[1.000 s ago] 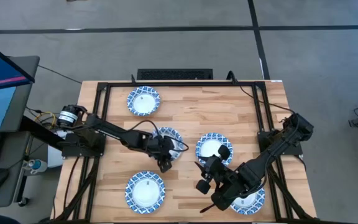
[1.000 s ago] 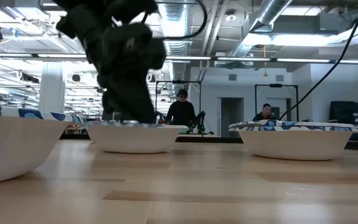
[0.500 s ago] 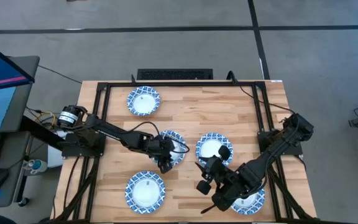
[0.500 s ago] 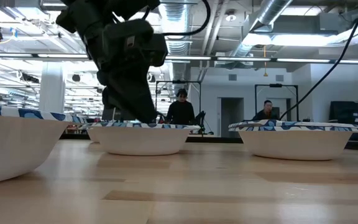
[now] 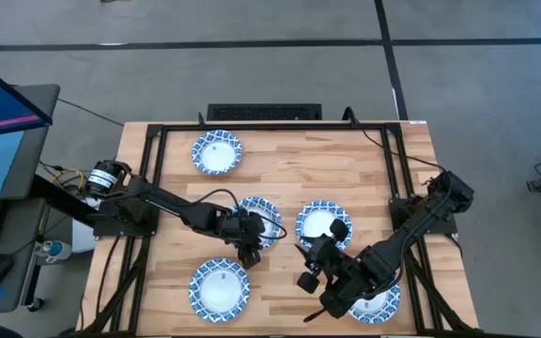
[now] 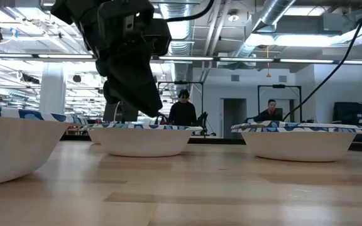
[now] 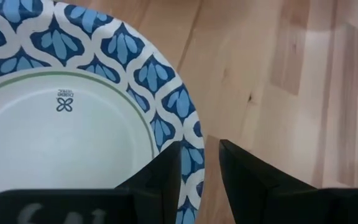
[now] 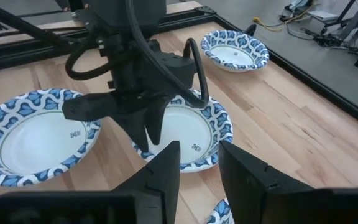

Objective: Nest bowls inside each other
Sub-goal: Stack the white bowl on top of the other white bowl

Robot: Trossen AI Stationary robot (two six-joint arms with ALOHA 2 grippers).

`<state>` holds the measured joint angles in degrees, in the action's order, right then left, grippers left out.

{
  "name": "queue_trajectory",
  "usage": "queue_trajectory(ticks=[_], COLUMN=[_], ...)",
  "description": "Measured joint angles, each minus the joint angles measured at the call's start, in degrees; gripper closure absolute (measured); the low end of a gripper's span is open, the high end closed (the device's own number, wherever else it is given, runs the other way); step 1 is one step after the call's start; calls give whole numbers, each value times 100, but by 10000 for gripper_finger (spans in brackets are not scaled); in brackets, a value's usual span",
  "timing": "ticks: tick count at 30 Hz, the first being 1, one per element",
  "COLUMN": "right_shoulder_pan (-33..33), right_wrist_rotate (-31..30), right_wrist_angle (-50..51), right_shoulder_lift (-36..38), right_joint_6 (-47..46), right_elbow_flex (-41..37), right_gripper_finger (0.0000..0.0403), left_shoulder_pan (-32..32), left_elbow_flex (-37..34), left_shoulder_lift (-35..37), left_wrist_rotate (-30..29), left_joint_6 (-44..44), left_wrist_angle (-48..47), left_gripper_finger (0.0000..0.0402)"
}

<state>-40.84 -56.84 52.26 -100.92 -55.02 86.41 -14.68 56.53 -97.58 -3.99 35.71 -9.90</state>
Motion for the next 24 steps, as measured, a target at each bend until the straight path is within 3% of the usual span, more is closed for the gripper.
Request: queue_trajectory(ticks=[24], right_shoulder_pan=[0], right_wrist_rotate=[0], right_wrist_angle=[-2], right_shoulder_lift=[0], right_joint_6=[4], right_elbow_flex=[0], right_gripper_finger=[272], left_shoulder_pan=[-188], left_elbow_flex=[-2], left_shoulder_lift=[0], left_wrist_rotate=[9], left_joint_6=[-504], left_wrist_angle=[56], left_gripper_finger=[302])
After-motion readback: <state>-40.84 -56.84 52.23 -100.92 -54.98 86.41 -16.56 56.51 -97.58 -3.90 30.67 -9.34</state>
